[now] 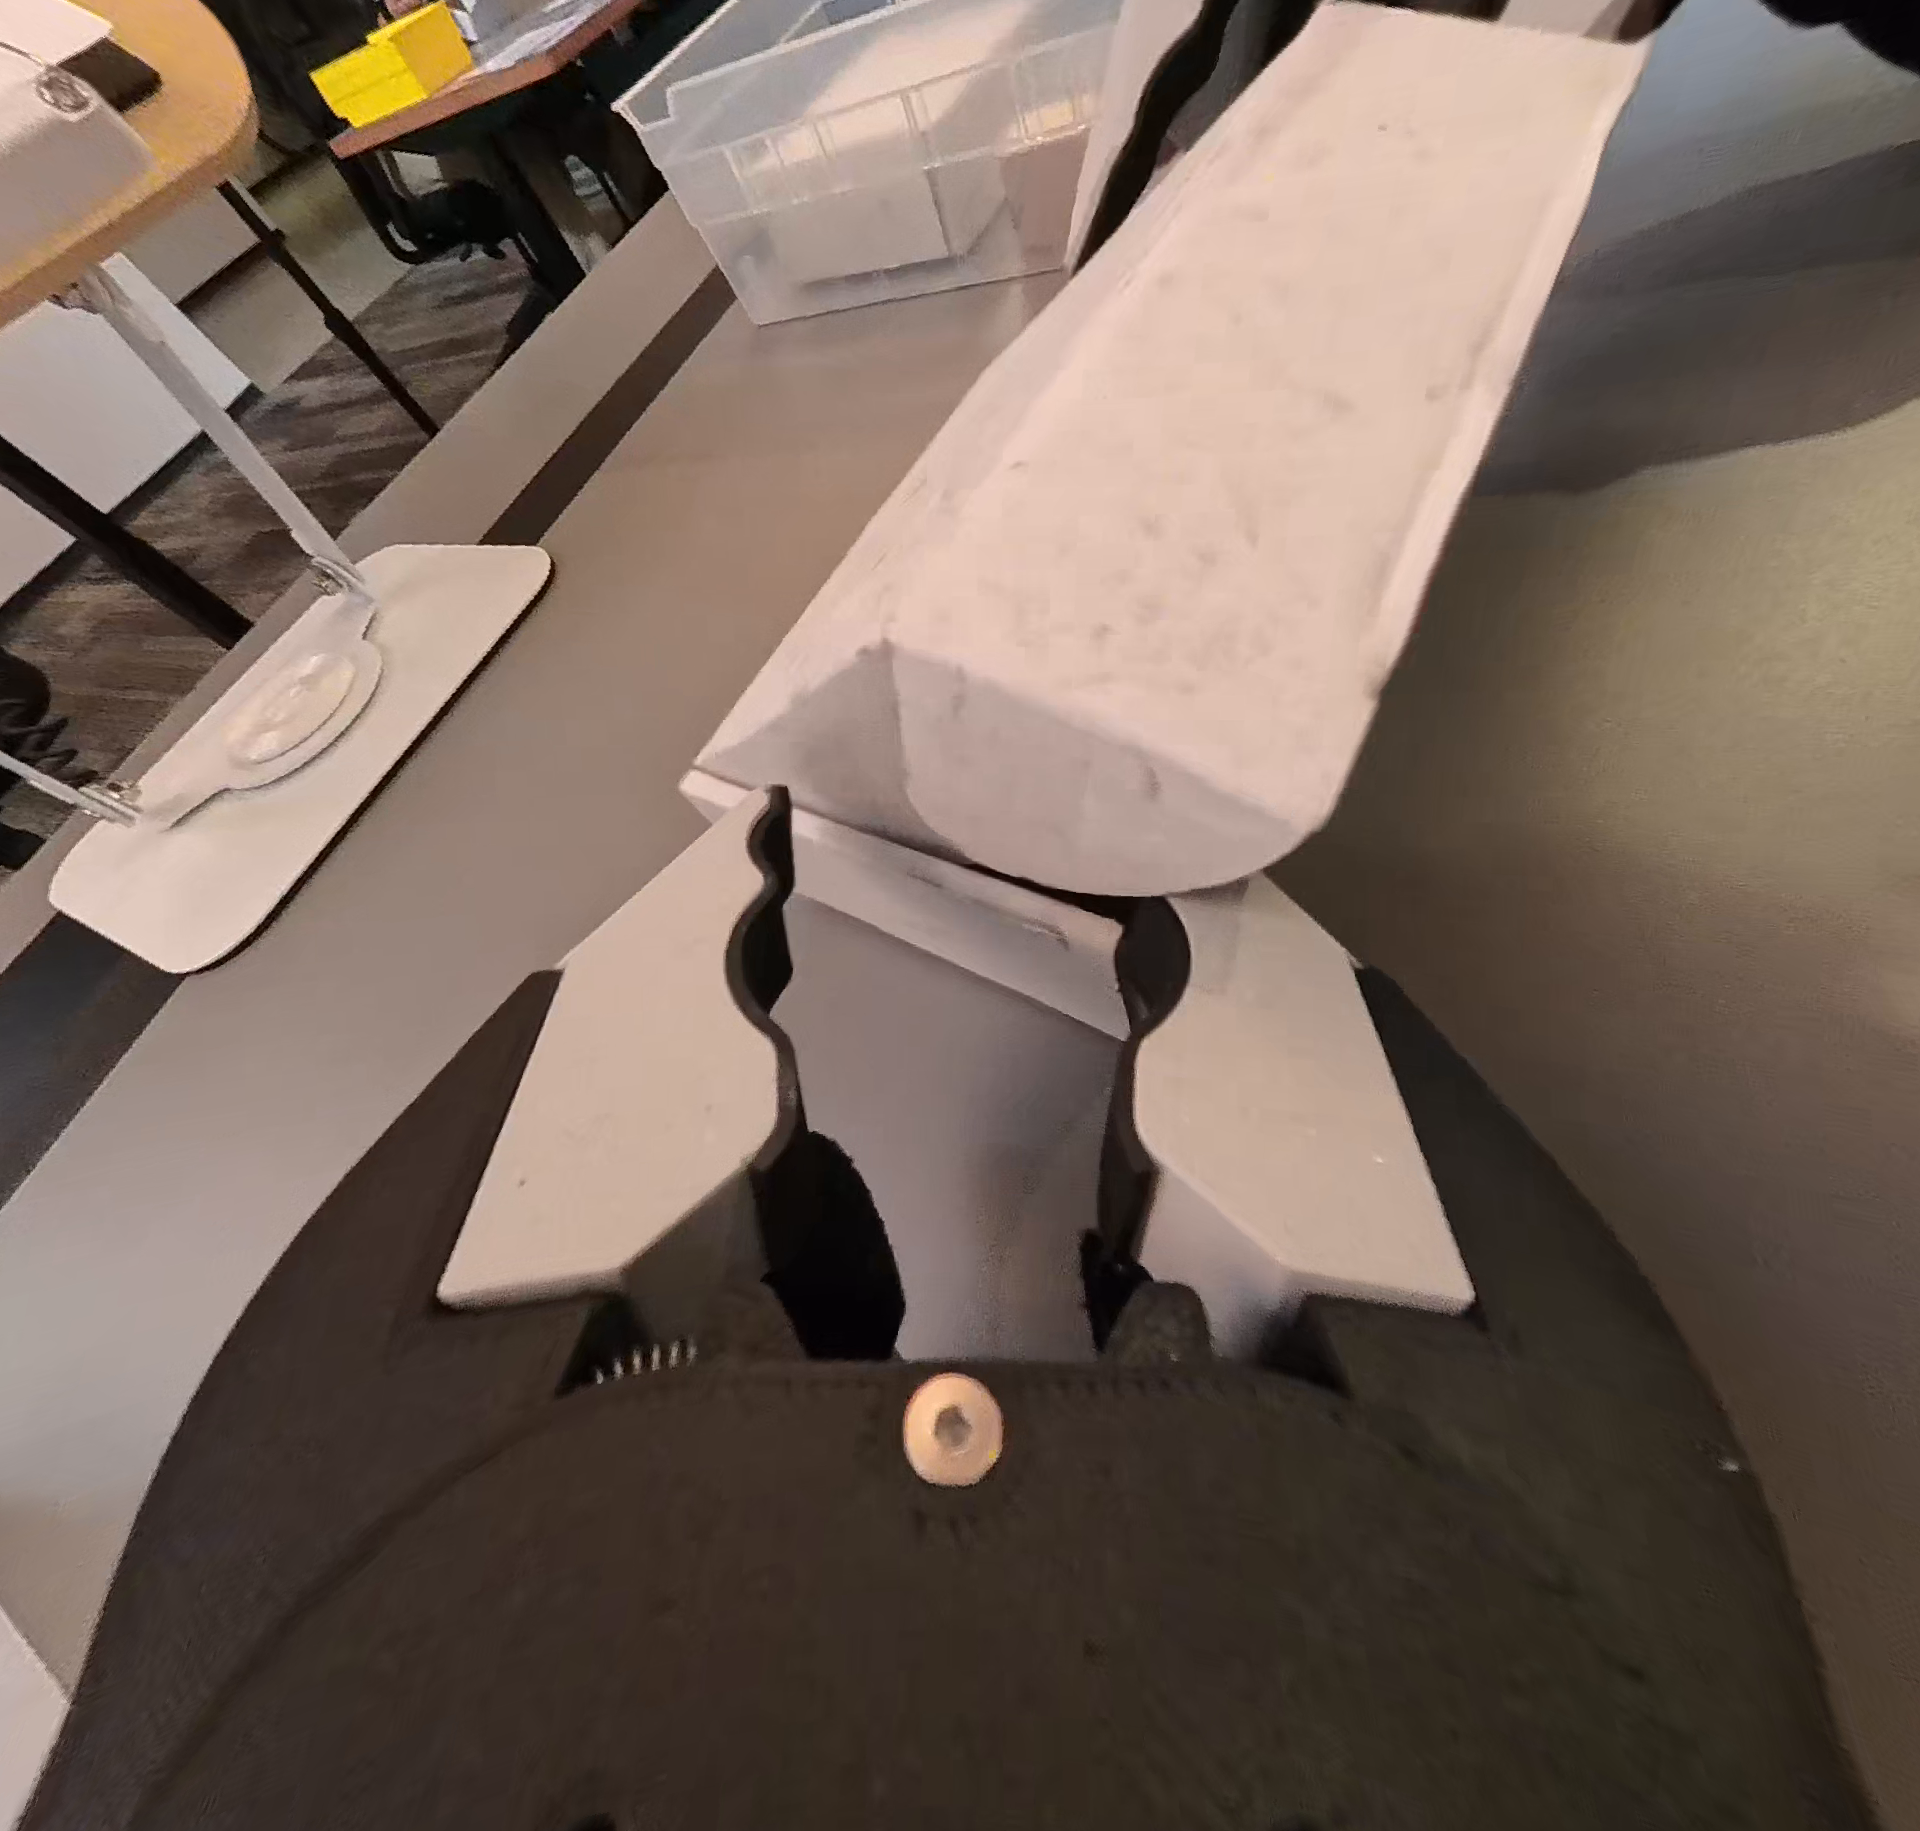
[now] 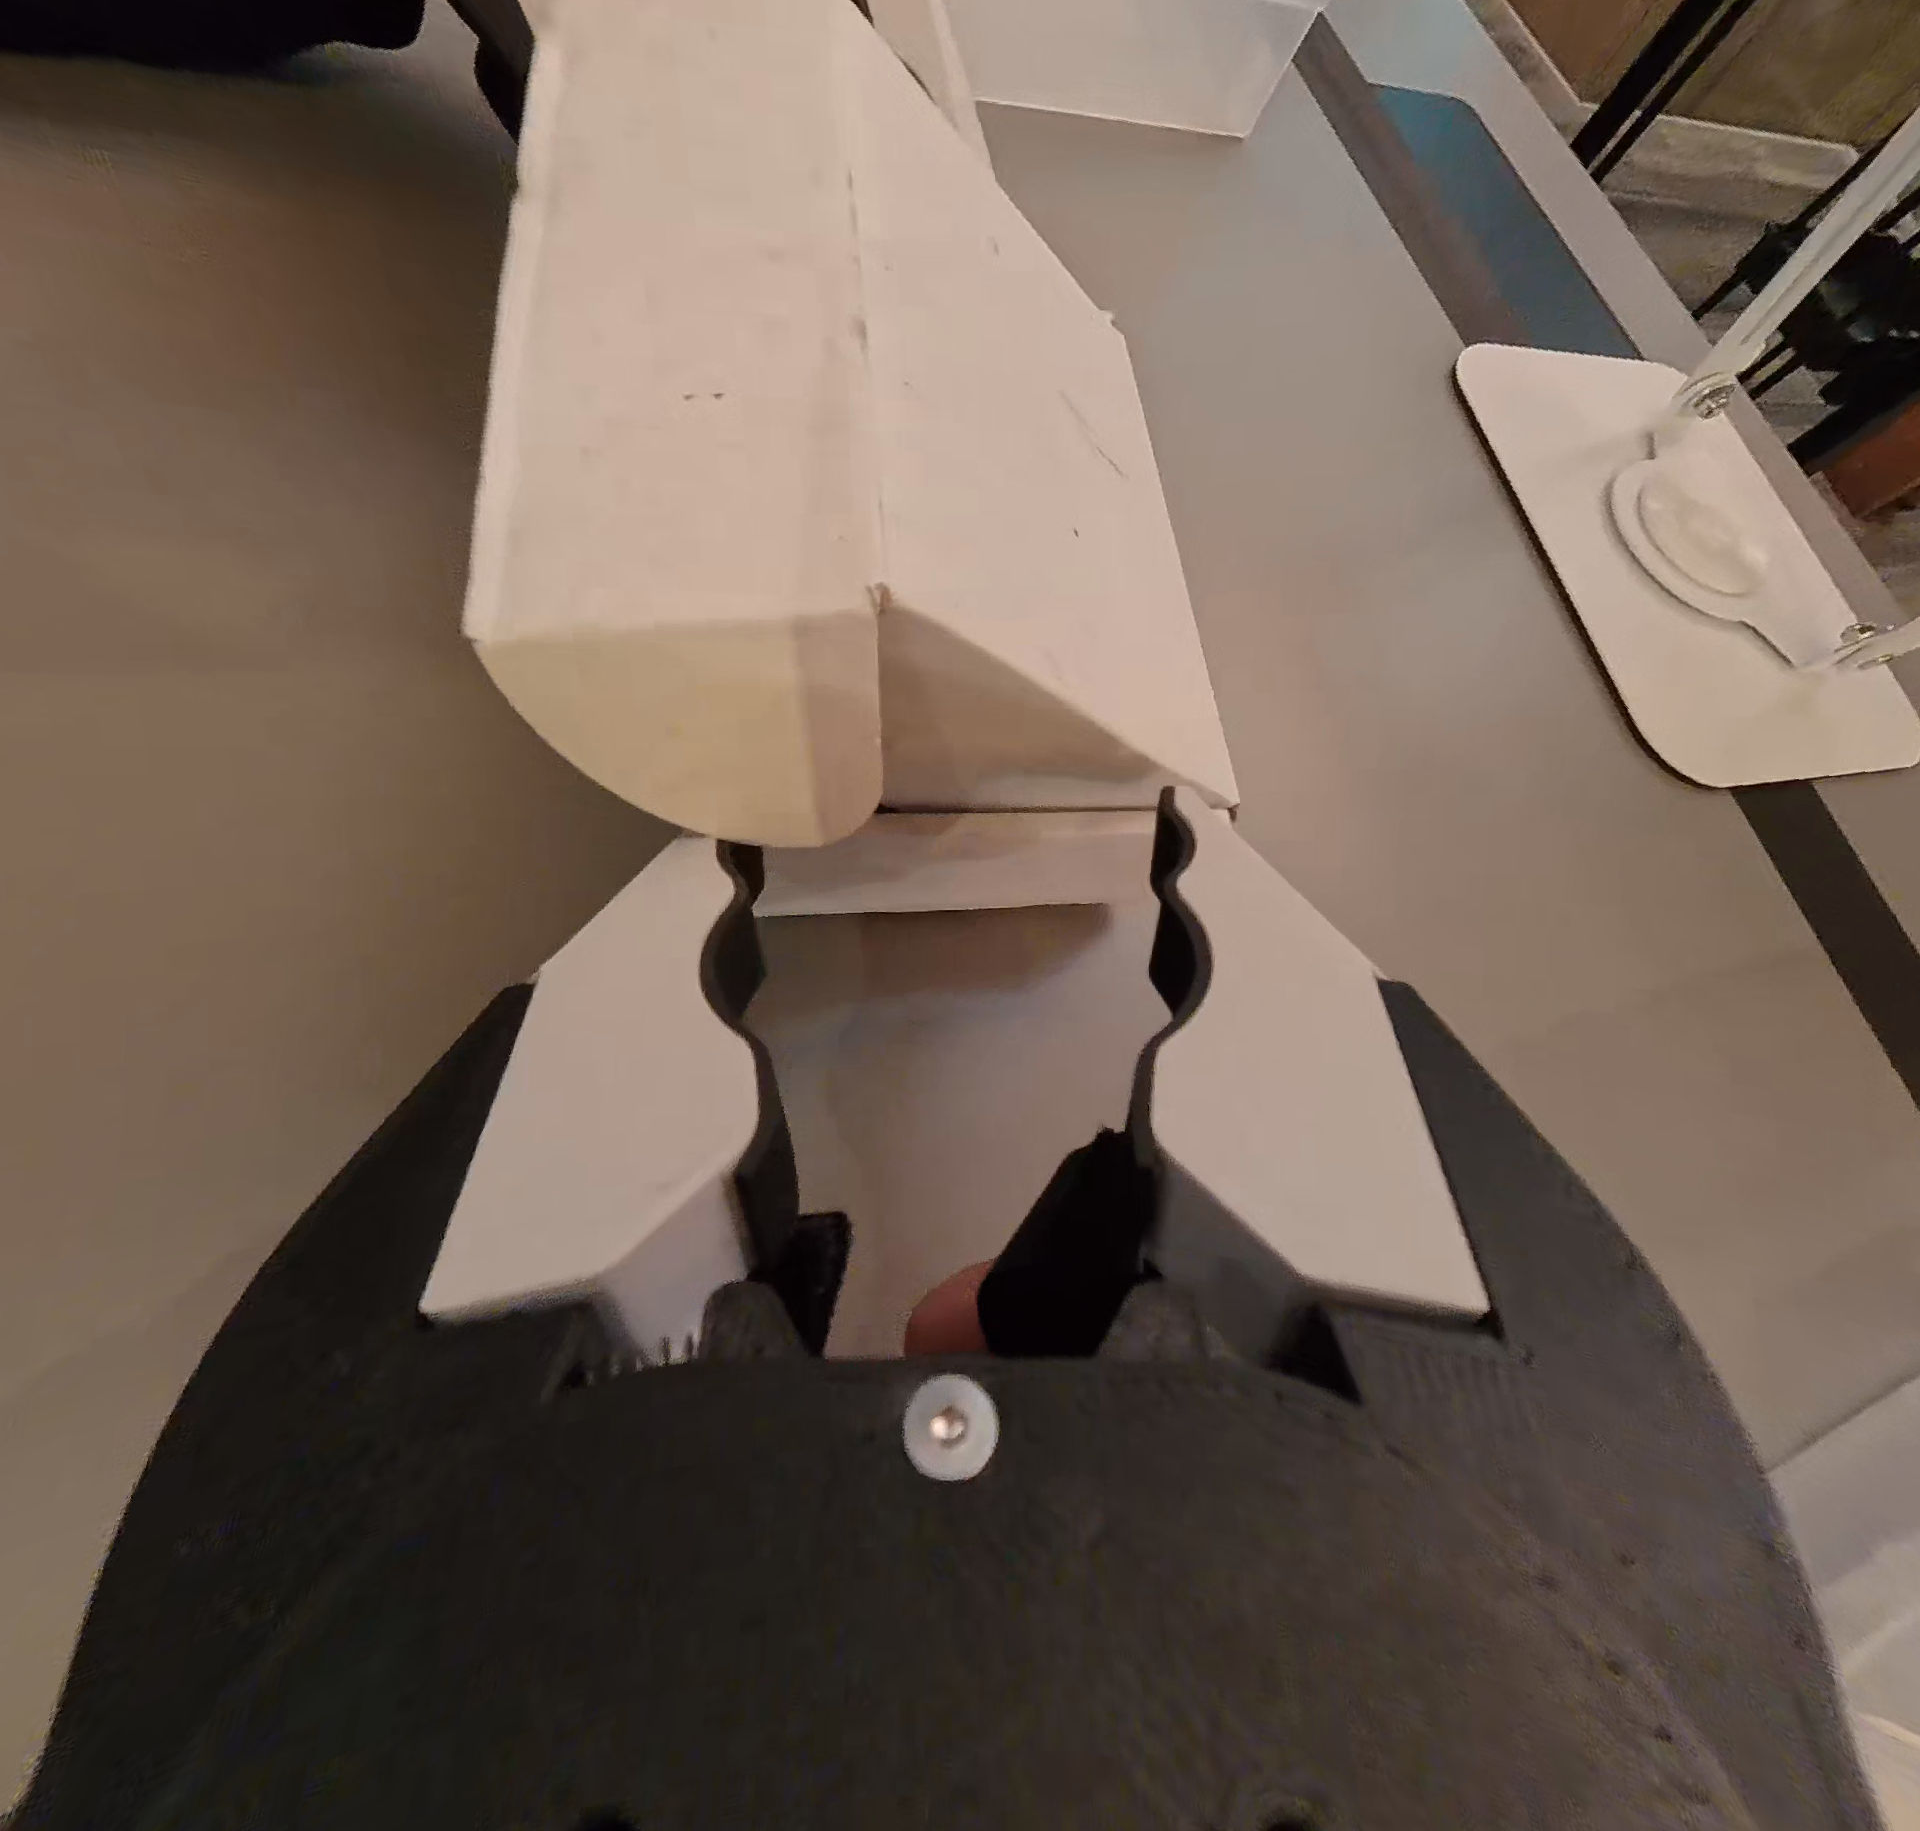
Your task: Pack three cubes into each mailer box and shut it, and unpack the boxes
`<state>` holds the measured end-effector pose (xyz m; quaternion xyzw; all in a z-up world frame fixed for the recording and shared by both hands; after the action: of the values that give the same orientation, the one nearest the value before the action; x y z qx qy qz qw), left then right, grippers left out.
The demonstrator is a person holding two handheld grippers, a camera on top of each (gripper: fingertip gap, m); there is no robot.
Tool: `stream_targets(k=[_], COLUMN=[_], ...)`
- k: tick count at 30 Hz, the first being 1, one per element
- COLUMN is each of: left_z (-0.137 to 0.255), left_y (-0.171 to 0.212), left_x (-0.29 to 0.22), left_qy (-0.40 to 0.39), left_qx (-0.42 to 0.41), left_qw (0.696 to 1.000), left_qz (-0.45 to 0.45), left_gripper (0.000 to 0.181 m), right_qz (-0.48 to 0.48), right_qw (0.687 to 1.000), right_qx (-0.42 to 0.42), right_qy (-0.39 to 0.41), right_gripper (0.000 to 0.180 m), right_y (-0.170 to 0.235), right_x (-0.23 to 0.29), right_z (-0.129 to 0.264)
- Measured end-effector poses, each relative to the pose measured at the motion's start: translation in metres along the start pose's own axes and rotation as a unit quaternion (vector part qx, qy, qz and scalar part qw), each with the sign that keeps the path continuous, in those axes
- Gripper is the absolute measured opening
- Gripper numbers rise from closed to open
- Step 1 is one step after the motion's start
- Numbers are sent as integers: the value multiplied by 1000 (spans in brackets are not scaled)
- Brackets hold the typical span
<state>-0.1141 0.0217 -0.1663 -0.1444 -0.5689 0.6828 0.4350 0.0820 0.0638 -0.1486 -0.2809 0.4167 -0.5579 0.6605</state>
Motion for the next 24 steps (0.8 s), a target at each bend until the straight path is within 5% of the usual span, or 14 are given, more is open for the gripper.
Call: stream_targets(k=[8, 14, 16, 24], left_z=[8, 4, 3, 9], left_y=[-10, -18, -19, -18], left_x=[-2, -19, -23, -31], left_qy=[-21, -8, 2, 55], left_qx=[-1, -7, -9, -4], left_qw=[997, 990, 990, 993], left_qz=[-75, -142, -140, -106], left_gripper=[81, 68, 68, 77], right_qz=[35, 98, 117, 68], right_qw=[999, 995, 993, 997], right_qx=[17, -27, -20, -30], right_qy=[26, 19, 12, -33], right_gripper=[76, 80, 66, 70], right_y=[-1, -23, -21, -20], right_x=[1, 14, 20, 26], right_z=[14, 13, 4, 1])
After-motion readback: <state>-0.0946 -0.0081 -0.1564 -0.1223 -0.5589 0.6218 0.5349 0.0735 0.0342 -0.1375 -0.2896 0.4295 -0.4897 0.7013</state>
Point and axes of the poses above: each gripper's, where its closed fingertips meet, z back along the fingers, y out of its underside, x = y × z across the jaws, the point moved 5 cm from there along z, back along the fingers, and after that the axes turned 5 degrees about -x, right-handed, at the moved point
